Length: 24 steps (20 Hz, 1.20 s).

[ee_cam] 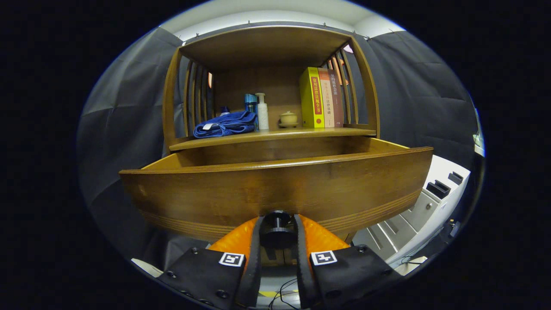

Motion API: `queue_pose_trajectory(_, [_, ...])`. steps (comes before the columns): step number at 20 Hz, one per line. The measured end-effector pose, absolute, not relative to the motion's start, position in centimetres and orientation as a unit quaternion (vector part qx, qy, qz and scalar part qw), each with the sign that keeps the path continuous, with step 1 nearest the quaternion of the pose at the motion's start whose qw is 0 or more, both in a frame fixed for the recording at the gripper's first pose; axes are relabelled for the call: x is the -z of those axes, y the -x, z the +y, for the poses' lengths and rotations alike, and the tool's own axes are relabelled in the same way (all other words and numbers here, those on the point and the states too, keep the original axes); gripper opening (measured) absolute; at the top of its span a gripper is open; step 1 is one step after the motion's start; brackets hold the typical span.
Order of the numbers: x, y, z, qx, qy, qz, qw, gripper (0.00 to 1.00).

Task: Pull open the drawer, take out the items inside it, and place them on the countertop above the cabinet.

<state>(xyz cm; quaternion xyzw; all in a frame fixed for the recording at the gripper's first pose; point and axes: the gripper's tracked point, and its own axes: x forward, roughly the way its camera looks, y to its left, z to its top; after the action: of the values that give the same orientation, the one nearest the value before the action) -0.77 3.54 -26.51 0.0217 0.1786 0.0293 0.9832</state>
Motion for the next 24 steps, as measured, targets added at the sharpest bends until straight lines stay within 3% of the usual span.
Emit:
queue_pose_trajectory(7, [26.2,0.8,3.4,-0.034,-0.012,0.167,0.985,0.51])
queue_pose_trajectory(15, [23.2,1.3,4.4,-0.053,-0.006,0.147,0.988,1.0])
queue_pose_trajectory(19, [13.4,-1.9,2.3,-0.04,-0.009,0.101,0.994,0.99])
queue_pose_trajectory(24, [6.6,-10.2,4.1,-0.077,0.027,0.181,0.98,0.98])
